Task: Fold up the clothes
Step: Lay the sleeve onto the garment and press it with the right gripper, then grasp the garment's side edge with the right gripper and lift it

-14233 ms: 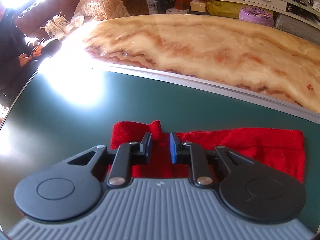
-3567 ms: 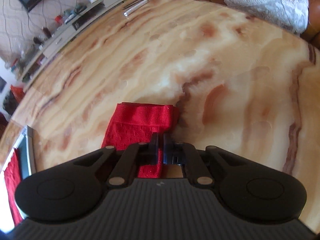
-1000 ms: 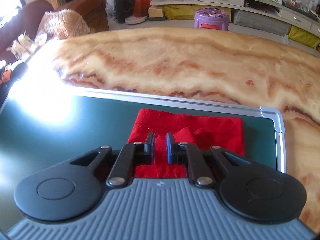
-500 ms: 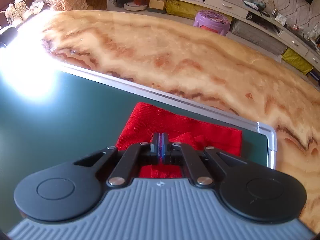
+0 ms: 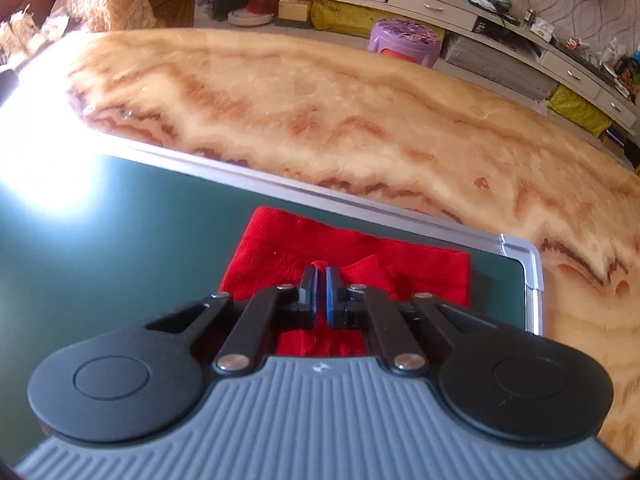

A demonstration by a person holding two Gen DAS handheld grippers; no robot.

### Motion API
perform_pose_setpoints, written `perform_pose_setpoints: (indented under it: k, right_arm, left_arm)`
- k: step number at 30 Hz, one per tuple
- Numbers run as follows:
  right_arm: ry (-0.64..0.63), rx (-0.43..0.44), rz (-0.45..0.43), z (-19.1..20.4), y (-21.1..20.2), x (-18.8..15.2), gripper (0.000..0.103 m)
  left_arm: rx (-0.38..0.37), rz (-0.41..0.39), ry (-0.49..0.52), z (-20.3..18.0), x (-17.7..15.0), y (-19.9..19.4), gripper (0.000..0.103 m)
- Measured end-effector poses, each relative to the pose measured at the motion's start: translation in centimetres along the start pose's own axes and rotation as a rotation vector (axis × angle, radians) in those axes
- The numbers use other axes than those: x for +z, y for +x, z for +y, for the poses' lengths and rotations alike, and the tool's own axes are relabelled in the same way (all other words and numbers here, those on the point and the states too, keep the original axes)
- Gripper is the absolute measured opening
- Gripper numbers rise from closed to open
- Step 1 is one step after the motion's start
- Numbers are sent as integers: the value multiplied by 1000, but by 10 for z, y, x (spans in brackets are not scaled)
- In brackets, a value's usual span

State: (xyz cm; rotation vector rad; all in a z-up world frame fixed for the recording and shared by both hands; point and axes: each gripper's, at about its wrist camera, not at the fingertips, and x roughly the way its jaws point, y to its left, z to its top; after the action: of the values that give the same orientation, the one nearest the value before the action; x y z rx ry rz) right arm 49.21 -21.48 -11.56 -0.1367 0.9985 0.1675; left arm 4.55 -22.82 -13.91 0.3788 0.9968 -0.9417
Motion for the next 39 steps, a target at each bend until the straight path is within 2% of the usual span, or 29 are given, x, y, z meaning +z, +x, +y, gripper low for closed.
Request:
perform_pose_setpoints:
  k: [4,7,12,15,18,20,24,27,30,31,32,36,39]
  right_arm:
    - [185,83,-62,-18,-15,10,6]
    - [290,134,-73,-20,-9,18,6]
    - [251,35,-14,-2,26,17,10]
    - [252,80,-24,-9,24,11,21]
    - [316,198,-73,-39,0,9,28]
    - [312,176,-115,-57,-16,11,33]
    - [266,85,-66,-74,-10,6,33]
    - [275,89,-29,-74,10,-4,33]
    - [286,88,-45,-71,23,-12,31]
    - [281,81,-51,-69,25,-14,10]
    - [272,82,-50,-66,26,-14,7]
    - [264,83,-95,-64,20,-12,7]
    - [233,49,-58,-63,24,-12,15]
  left_arm:
    - [4,1,9,-1,0,0,98]
    - [7,3,17,-2,0,0,98]
    - [1,4,8,-1,0,-1,98]
    - [3,6,11,-1,-1,-1,98]
    - [5,8,16,0,-1,-1,98]
    - [7,8,18,0,-1,-1,98]
    - [10,9,22,0,-1,-1,98]
    - [9,10,22,-1,-1,-1,99]
    - [7,11,20,-1,0,0,99]
    - [5,12,19,-1,0,0,99]
    - [4,13,18,-1,0,0,99]
    - [10,16,28,-3,1,2,100]
    - [9,17,25,-3,1,2,100]
